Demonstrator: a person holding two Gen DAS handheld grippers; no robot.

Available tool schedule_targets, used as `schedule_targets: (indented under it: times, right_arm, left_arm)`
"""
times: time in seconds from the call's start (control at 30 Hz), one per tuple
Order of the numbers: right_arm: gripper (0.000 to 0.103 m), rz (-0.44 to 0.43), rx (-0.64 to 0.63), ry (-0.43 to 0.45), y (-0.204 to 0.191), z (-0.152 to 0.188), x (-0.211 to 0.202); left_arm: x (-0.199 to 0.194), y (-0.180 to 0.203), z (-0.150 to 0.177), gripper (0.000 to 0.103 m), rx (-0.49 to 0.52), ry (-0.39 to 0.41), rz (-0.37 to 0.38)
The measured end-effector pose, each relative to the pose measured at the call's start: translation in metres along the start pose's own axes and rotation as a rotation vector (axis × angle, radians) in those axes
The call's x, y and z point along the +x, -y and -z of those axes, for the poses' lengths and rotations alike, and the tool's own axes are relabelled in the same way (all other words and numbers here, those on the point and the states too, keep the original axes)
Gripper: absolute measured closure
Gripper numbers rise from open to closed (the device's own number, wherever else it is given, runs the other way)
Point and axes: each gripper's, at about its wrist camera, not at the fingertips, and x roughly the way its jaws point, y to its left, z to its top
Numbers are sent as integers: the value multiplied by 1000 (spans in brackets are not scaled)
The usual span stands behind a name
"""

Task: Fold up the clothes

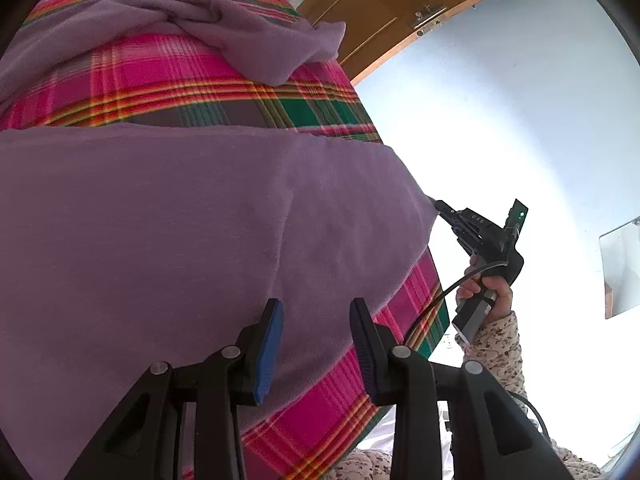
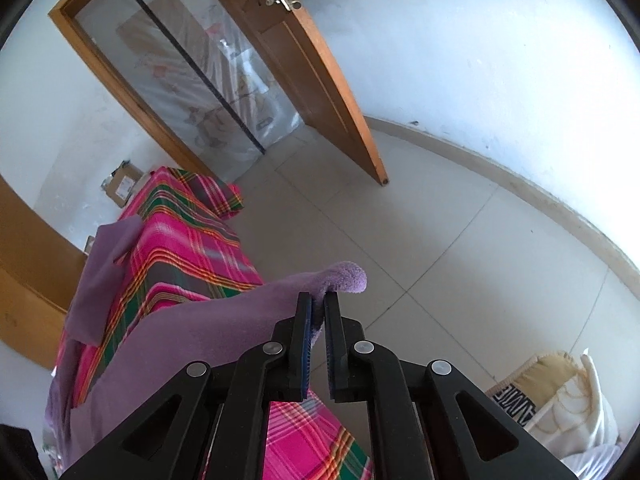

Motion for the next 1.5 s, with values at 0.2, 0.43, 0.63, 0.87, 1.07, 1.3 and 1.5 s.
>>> schedule_targets:
  times: [0.2,0.43,0.63,0.87,1.07,1.3,1.5]
  right_arm:
    - [84,17,31,18,1,-2,-14]
    - [79,-33,-43,76,-32,-10,-52]
    - [74,-147,-246,114,-118,-23,-93]
    - [70,-331,-582,125,-261,-15,-131]
    - [59,-458,-887,33,-390,26,-115]
    - [59,-651,-1033,-92,-524,67,-87]
    - [58,-723,-1159,-211,-631,97,-65]
  left_arm:
    - [-25,-13,3,68,-30,63,-12]
    - [-86,-42,9,68,-69,188,-82]
    - [-157,-65,13,68,-88,305,-205]
    - [-249,-92,17,65,-89,427,-377]
    - [-305,-124,20,65,-122,478,-518]
    - [-336,-151,-5,65,-112,431,-645]
    - [-358,-175,-28,65,-92,378,-746]
